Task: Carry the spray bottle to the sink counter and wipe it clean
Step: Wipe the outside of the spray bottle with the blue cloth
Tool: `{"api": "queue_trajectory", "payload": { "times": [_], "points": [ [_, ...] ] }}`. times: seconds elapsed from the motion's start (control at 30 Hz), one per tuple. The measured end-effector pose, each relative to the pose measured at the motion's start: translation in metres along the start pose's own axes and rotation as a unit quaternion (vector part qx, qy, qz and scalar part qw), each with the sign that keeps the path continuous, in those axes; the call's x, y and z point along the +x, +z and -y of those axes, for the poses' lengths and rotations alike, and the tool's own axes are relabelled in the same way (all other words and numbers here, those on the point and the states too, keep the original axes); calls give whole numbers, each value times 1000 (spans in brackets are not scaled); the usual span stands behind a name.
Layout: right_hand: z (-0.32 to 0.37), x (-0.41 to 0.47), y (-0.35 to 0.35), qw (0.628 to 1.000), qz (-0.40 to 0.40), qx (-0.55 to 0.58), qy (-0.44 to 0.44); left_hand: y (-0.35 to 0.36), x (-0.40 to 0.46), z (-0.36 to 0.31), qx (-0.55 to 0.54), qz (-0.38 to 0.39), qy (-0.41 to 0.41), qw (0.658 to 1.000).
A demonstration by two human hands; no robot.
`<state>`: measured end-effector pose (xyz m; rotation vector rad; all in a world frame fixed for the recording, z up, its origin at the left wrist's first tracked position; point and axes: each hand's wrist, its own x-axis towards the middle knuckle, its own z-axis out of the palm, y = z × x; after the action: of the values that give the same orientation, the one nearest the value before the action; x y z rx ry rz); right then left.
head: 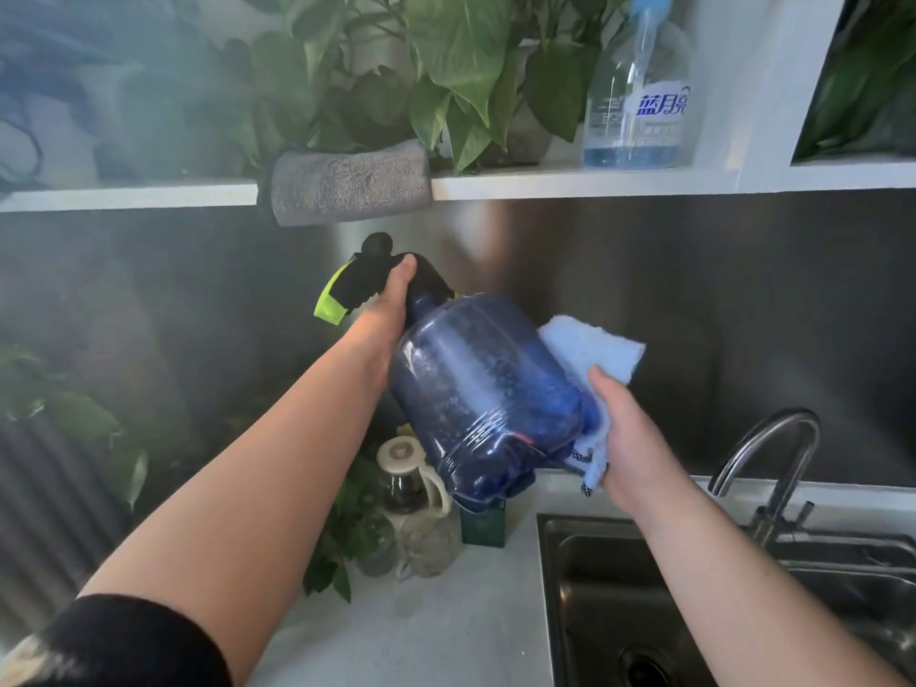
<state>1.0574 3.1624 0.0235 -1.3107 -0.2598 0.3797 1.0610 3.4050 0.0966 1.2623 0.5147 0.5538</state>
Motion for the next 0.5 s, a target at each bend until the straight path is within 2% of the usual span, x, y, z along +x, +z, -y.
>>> {"api": "queue_trajectory", "payload": {
  "times": [0.07, 0.1, 0.13, 0.17, 0.2, 0.23, 0.27, 0.33, 0.37, 0.4, 0.43, 0.5],
  "points": [
    [5, -13, 7, 988, 5, -112, -109, -1, 1, 2, 5, -5, 27, 1000],
    [6, -19, 10, 969, 25, -163, -186, -1, 4, 4, 3, -3, 58, 998],
    [5, -23, 14, 928, 64, -244, -273, -1, 9, 6, 26, 10, 85, 996],
    [0, -24, 19, 857, 101, -378, -336, 0, 13, 7, 57, 16, 95, 994],
    [-10, -25, 27, 759, 103, -511, -389, 2, 13, 7, 103, 1, 71, 992],
    [-22, -26, 36, 661, 87, -607, -432, 5, 9, 7, 146, -33, 43, 988],
    [-34, -29, 46, 582, 87, -675, -445, 7, 6, 8, 182, -70, 25, 981],
    [-58, -35, 63, 447, 128, -764, -448, 12, -1, 15, 98, -67, 20, 993],
    [-69, -36, 66, 398, 146, -792, -440, 14, -5, 20, 36, -50, 15, 998],
    [-77, -36, 65, 371, 154, -808, -431, 15, -6, 24, 10, -37, 12, 999],
    [-81, -36, 62, 364, 148, -815, -425, 14, -7, 29, 10, -28, 13, 999],
    [-81, -35, 55, 385, 118, -807, -432, 11, -4, 35, 11, -19, 10, 1000]
  ]
}}
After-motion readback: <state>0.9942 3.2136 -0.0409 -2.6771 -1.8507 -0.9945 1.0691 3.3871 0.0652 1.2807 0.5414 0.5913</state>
